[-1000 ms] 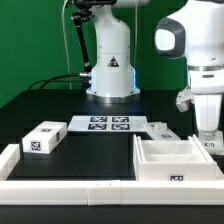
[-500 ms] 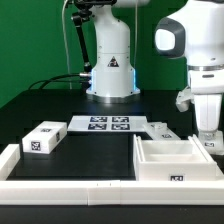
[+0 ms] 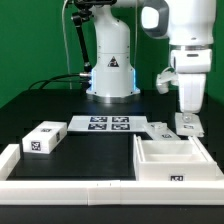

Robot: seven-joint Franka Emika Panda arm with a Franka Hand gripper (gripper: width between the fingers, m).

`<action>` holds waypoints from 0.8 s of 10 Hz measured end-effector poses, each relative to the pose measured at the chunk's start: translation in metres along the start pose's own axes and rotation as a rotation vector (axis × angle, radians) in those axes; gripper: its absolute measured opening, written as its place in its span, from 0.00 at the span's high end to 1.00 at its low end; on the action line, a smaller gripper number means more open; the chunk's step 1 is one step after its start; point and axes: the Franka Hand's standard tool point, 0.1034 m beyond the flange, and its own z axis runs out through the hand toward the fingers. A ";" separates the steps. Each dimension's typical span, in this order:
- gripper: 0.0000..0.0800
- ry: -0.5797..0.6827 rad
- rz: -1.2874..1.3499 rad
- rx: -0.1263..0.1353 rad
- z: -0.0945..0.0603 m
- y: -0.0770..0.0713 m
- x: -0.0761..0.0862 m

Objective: Assemble cabinet

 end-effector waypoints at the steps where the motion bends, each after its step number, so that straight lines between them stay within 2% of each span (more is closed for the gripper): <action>1: 0.91 0.001 0.011 0.001 0.001 -0.001 0.002; 4: 0.91 0.002 -0.058 0.001 0.002 0.003 -0.003; 6: 0.91 0.003 -0.179 -0.003 0.000 0.022 -0.022; 8: 0.91 0.005 -0.172 -0.007 -0.001 0.025 -0.024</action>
Offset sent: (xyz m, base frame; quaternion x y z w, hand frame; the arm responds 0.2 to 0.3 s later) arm 0.0000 0.0000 0.0000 0.0000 0.0000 0.0000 1.0000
